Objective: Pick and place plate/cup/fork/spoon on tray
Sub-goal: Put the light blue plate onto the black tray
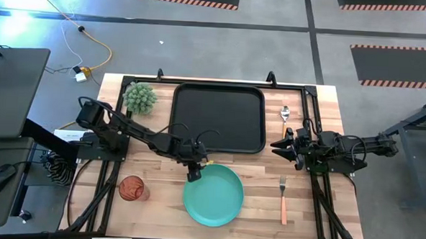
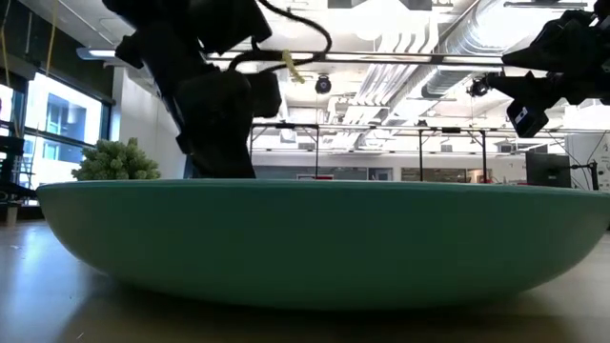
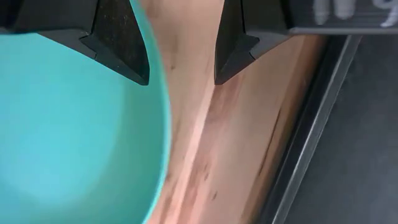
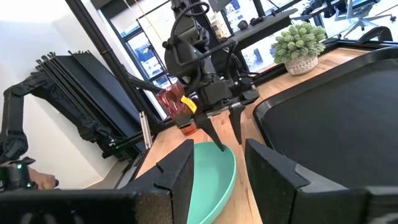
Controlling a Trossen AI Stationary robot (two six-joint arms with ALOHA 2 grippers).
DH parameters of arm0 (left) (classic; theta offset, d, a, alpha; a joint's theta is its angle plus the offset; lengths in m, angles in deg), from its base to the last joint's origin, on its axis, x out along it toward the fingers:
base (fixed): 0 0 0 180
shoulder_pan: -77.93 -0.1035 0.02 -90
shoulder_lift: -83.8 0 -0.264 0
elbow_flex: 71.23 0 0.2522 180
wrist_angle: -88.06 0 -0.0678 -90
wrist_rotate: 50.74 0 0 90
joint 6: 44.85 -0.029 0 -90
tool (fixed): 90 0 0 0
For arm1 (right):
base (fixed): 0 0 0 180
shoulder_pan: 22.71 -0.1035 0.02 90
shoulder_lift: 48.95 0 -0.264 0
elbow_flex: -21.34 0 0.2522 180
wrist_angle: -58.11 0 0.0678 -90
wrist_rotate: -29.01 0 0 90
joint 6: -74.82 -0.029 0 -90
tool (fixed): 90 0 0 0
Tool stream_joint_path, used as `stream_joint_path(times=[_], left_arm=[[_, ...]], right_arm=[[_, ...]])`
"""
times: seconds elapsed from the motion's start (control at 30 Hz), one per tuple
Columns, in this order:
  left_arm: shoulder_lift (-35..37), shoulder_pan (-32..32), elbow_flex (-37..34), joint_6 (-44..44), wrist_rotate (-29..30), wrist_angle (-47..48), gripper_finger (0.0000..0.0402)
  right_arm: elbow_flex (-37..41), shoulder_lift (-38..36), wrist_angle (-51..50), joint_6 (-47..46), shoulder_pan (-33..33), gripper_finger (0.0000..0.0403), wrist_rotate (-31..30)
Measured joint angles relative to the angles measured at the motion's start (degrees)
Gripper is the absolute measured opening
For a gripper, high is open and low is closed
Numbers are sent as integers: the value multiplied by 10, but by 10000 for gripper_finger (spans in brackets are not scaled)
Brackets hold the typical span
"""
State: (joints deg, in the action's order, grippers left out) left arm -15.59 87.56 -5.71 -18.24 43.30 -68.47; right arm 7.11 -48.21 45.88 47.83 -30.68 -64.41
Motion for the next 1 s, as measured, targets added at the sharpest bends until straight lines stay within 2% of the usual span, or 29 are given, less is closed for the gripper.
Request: stream_joint_path(times=[0.5,0.63,0.87,1.0], left_arm=[[-16,0,0,13,-2,-5,160],[-16,0,0,13,-5,-6,120],[-16,0,0,17,-17,-8,18],[-16,-3,0,19,-46,-17,10]], right_arm=[[0,0,0,0,0,135,0],[0,0,0,0,0,135,0],[0,0,0,0,0,135,0],[0,0,0,0,0,135,0]])
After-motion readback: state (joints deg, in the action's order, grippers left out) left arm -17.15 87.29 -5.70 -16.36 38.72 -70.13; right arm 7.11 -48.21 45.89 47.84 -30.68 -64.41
